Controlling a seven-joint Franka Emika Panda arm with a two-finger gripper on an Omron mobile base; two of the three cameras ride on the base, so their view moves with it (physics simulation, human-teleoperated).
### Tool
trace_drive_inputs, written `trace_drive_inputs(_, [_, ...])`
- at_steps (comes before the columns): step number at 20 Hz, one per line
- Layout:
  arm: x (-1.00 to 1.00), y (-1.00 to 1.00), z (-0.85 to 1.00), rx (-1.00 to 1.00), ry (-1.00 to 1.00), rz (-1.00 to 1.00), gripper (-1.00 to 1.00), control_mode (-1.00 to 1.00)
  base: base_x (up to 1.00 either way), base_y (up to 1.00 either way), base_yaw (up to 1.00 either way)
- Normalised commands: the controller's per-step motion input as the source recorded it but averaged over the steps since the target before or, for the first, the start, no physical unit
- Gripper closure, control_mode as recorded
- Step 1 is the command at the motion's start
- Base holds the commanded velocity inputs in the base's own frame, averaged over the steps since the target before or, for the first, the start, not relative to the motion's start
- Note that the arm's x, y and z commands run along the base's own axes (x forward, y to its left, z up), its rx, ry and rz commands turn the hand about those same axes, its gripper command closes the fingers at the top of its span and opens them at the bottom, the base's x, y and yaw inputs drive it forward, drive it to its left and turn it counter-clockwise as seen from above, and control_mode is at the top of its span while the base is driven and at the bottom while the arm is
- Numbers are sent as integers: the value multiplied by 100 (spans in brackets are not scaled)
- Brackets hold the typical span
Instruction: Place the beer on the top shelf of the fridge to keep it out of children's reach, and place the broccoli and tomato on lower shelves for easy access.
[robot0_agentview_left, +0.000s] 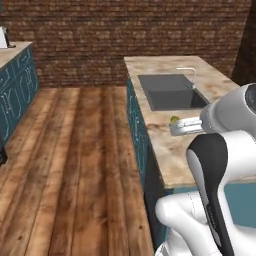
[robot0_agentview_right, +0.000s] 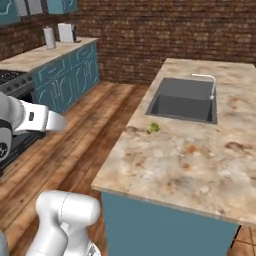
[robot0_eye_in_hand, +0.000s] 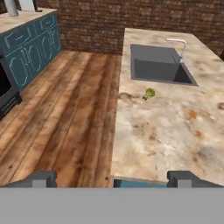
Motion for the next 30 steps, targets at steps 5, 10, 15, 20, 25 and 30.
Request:
trace_drive_inputs(5, [0, 0, 0, 0, 0, 0, -100, 100, 0, 87, -45])
trace_drive_inputs(10, [0, 0, 0, 0, 0, 0, -100, 100, 0, 91, -46])
trace_drive_inputs(15, [0, 0, 0, 0, 0, 0, -100, 100, 14, 81, -50])
trace_drive_inputs(20, [0, 0, 0, 0, 0, 0, -100, 100, 36, 67, -57])
trace_drive_inputs(25, [0, 0, 0, 0, 0, 0, -100, 100, 46, 65, -60])
trace_drive_inputs(30, [0, 0, 0, 0, 0, 0, -100, 100, 48, 73, -59])
